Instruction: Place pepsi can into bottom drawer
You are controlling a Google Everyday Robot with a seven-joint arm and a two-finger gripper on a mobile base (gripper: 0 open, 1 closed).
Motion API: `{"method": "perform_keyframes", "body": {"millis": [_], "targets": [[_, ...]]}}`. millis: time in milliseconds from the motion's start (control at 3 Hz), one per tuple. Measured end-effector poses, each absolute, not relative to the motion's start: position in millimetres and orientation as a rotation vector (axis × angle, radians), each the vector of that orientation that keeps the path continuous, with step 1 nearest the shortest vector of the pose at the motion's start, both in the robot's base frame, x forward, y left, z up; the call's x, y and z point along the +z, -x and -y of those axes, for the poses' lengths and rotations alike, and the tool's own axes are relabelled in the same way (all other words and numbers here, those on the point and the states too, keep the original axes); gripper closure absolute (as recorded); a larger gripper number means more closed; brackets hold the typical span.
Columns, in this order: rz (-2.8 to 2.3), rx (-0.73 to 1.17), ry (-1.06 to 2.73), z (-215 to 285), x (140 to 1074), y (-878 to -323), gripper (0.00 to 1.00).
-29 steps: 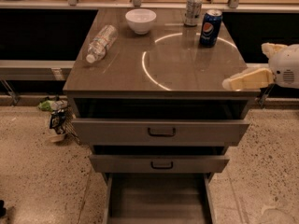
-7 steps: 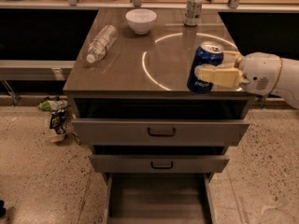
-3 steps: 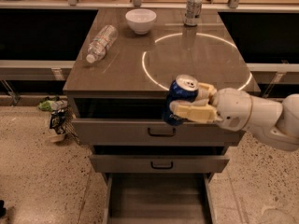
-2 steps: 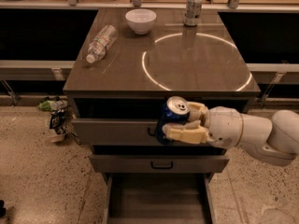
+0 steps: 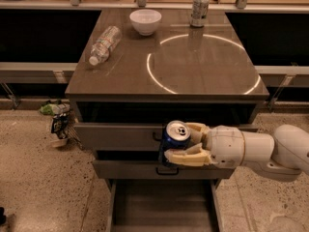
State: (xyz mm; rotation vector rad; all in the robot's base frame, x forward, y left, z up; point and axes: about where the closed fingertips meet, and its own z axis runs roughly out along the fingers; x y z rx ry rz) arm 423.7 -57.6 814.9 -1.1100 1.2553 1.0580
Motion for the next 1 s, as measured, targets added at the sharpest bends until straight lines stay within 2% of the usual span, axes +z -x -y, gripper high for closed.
{"method": "perform_keyframes", "body": {"millis": [333,1000], "targets": [[-1.231,1.055,1.099,57.0,798.5,-422.7,1.00],[-1.103,1.033,1.269,45.1,674.3,-415.4,1.00]]}}
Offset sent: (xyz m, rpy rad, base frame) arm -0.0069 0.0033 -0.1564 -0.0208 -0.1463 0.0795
